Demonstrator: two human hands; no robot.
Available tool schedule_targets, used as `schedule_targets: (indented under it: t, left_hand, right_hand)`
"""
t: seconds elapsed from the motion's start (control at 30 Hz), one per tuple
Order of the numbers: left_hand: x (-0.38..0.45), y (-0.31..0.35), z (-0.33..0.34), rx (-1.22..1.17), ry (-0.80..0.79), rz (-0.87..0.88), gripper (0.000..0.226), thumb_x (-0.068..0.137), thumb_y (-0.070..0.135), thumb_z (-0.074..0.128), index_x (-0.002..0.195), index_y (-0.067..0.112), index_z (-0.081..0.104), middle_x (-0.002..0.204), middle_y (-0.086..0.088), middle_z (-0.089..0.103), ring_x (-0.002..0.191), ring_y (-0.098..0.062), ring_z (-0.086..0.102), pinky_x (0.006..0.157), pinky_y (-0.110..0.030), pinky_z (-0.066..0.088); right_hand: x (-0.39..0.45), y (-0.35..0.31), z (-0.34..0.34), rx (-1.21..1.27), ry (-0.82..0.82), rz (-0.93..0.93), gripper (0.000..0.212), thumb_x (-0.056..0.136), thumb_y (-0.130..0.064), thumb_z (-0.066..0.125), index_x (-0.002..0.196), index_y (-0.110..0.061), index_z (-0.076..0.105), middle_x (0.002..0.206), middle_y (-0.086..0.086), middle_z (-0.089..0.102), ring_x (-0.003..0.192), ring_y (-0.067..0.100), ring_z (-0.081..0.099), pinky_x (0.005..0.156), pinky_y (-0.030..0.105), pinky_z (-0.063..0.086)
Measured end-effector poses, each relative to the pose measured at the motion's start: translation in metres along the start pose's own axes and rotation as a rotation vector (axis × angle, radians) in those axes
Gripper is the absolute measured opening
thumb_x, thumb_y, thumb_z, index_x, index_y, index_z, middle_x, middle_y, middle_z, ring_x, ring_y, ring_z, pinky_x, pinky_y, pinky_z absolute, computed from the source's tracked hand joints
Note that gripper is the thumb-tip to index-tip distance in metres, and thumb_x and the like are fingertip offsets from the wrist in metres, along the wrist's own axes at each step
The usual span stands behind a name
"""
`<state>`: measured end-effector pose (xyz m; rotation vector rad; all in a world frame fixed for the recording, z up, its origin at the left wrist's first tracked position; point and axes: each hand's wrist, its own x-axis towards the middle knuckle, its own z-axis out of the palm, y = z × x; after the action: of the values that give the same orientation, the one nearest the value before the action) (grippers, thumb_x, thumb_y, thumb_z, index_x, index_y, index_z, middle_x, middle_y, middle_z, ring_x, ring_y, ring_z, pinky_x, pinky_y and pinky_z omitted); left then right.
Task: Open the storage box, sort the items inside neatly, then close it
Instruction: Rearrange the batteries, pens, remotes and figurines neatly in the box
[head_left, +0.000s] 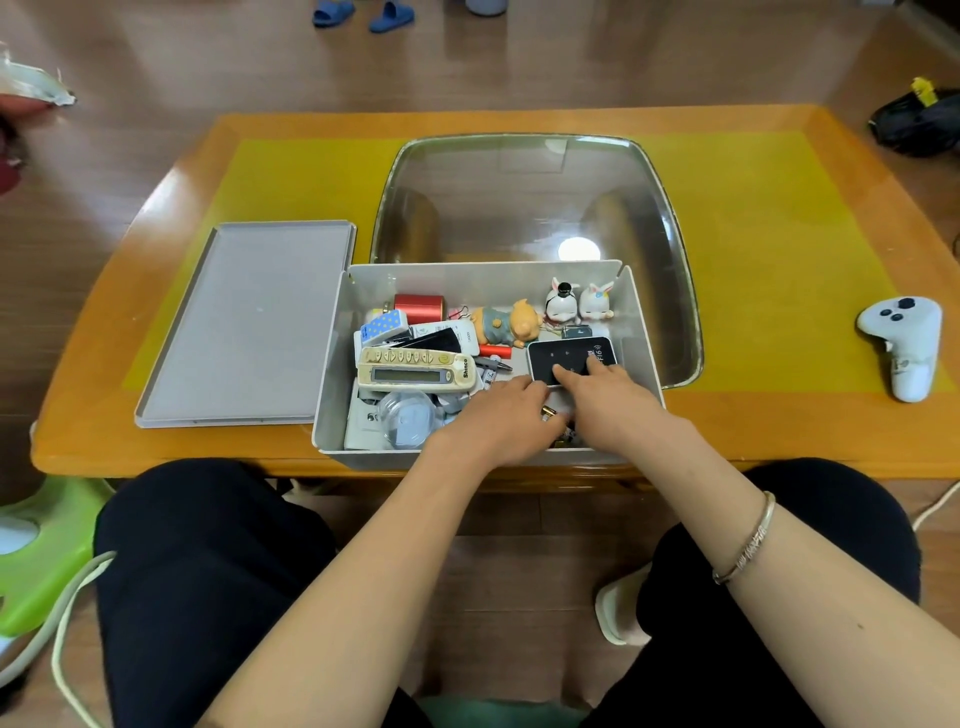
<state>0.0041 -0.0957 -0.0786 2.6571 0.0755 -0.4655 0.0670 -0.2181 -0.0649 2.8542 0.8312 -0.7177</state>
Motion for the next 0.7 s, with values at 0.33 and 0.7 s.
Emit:
schedule_targets:
  t: [0.33,0.7]
  left_hand:
    - [-0.0013,0.002,-0.001,0.049,-0.113,0.019,0.062,0.098,0.05,0.031,0.153,0.023,0.017,0.157,-0.008,0.023,0.14,-0.029,0.029,0.11,-0.043,0.03]
    - [0.0011,0.0055,-0.0069,0.023,-0.126,-0.083,0.056,0.096,0.035,0.038,0.144,0.007,0.028,0.143,-0.018,0.043,0.126,-0.032,0.044,0.101,-0.043,0.04]
  right_hand:
    - [-0.0051,-0.0019,-0.0027,0.009,-0.008,0.019,0.068,0.094,-0.023,0.053,0.151,-0.024,0.015,0.15,0.019,0.024,0.136,0.037,0.025,0.106,0.044,0.035]
    - [-0.0005,0.0038,-0.0058,0.011,0.165,0.043,0.054,0.089,-0.026,0.062,0.138,-0.016,0.04,0.129,0.015,0.042,0.119,0.033,0.044,0.09,0.04,0.045]
